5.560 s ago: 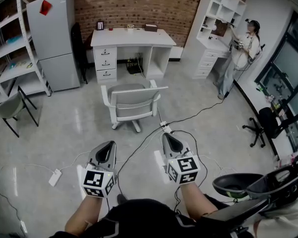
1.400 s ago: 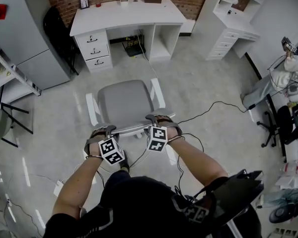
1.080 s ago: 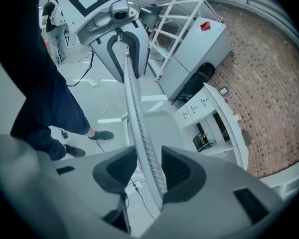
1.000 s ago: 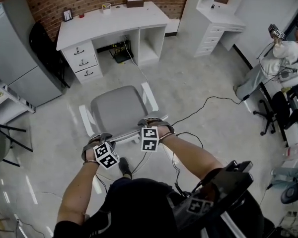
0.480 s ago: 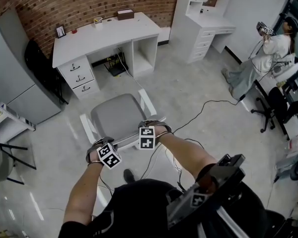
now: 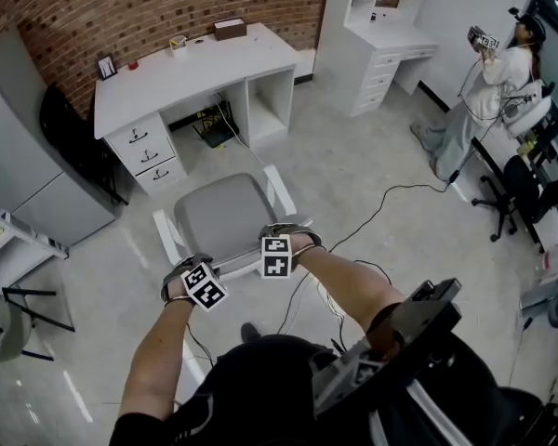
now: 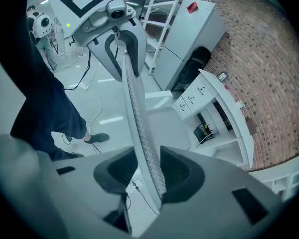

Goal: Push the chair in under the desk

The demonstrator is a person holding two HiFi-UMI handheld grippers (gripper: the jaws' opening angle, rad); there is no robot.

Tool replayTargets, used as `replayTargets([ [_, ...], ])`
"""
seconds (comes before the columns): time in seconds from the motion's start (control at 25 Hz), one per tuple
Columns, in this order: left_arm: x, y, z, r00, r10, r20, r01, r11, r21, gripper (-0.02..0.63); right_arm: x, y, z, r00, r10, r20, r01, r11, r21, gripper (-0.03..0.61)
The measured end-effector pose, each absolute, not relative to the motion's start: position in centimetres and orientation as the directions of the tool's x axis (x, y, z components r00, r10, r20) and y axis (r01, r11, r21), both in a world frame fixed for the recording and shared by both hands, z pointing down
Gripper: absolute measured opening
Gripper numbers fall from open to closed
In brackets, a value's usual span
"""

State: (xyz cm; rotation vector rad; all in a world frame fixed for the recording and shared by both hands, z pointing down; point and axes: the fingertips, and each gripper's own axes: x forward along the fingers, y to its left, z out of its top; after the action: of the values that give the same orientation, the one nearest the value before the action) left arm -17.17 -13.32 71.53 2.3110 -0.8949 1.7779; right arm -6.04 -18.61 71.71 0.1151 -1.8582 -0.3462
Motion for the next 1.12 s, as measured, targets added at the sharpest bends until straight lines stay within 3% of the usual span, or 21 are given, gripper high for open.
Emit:
replayTargets([
  [1.12, -25.0, -23.3, 72.0, 0.096, -0.403, 0.910, -0.482, -0.819, -0.312, 0.135, -13.2, -27.3, 71.7, -0.325, -0.297, 0.898, 0.014, 0.948, 0.319, 0.150],
])
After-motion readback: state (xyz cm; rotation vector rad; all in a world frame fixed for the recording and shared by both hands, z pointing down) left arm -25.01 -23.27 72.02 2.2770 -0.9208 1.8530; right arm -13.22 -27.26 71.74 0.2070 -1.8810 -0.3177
